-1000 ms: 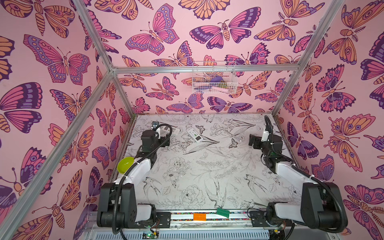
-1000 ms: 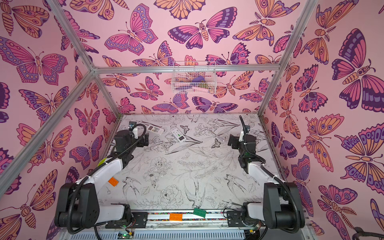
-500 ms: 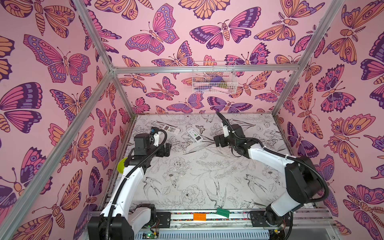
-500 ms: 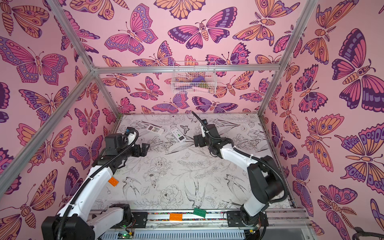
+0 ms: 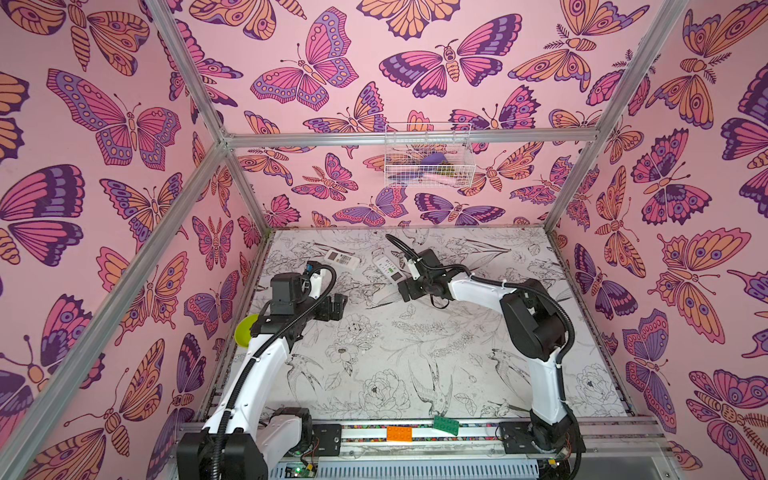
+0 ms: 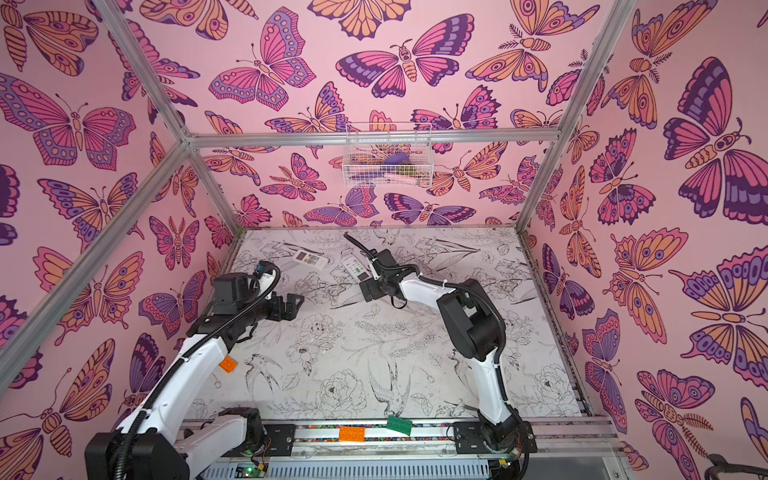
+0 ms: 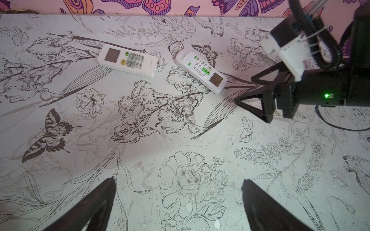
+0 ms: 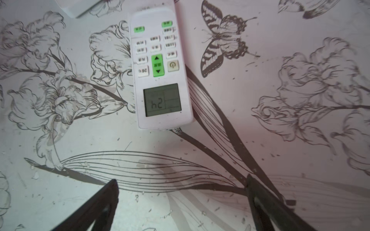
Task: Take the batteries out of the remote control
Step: 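Reach the right gripper toward the nearer white remote control, then close the right gripper on the remote's display end and lift it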
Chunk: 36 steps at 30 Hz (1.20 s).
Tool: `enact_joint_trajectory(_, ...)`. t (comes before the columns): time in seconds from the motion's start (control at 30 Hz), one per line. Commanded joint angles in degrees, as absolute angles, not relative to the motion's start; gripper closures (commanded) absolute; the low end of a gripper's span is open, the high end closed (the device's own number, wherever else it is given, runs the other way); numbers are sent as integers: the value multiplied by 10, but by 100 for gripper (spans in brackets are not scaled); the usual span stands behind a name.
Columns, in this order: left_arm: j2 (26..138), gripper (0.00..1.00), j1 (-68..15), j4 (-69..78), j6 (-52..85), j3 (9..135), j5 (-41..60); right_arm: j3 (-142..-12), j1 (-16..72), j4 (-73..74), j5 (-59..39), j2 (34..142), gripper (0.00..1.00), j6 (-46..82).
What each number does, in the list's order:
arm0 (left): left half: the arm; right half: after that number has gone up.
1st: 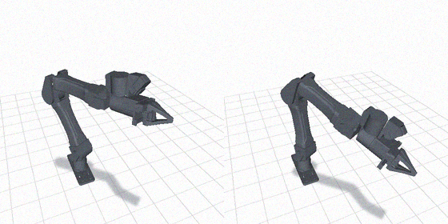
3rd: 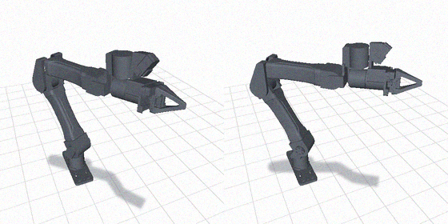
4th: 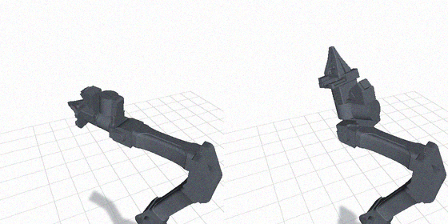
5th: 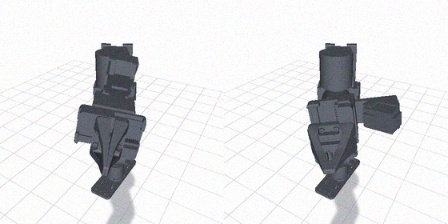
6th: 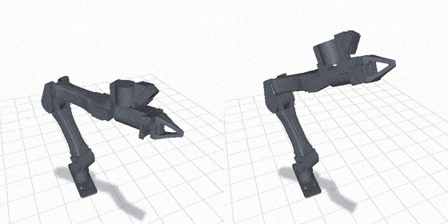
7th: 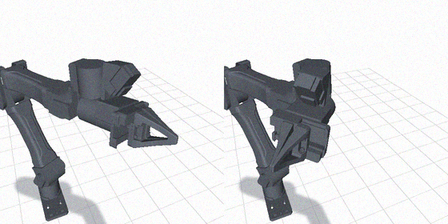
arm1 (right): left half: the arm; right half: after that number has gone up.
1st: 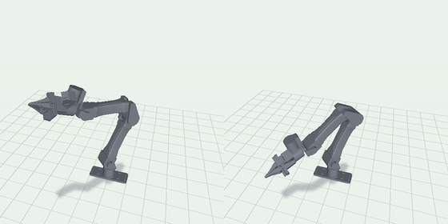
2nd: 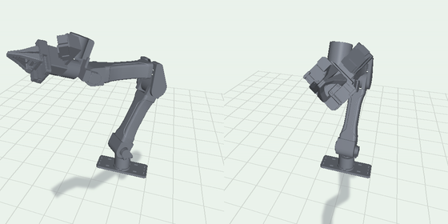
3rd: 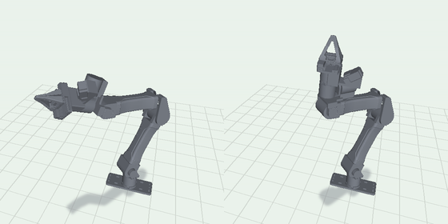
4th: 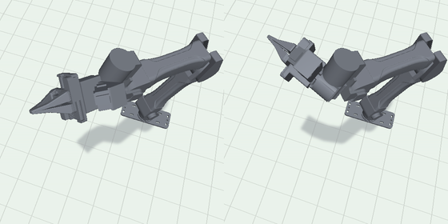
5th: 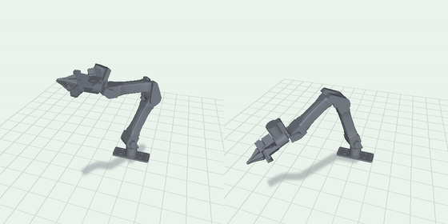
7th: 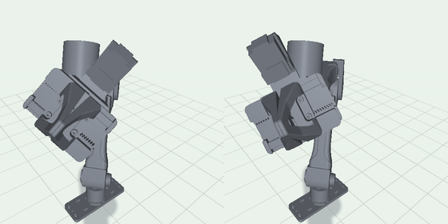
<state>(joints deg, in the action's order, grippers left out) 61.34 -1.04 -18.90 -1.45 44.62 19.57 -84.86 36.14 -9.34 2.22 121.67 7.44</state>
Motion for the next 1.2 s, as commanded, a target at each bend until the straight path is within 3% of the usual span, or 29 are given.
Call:
enact_joint_trajectory(0.0, 605, 0, -7, -181, -22, 438, 206, -893, 365, -130, 5, 1245, 1, 67)
enact_joint_trajectory(0.43, 598, 0, -8, -184, -26, 441, 205, -1077, 365, -247, -14, 1385, 3, 80)
enact_joint_trajectory(0.63, 596, 0, -10, -188, -30, 444, 195, -1099, 366, -259, -19, 1407, 6, 91)
enact_joint_trajectory(0.73, 598, 0, -10, -188, -32, 443, 202, -1118, 367, -276, -29, 1421, 15, 86)
enact_joint_trajectory(0.93, 594, 0, -9, -186, -35, 439, 205, -1122, 370, -278, -22, 1424, 23, 87)
enact_joint_trajectory(1.17, 594, 0, -11, -184, -35, 438, 205, -1077, 373, -235, -22, 1390, 44, 87)
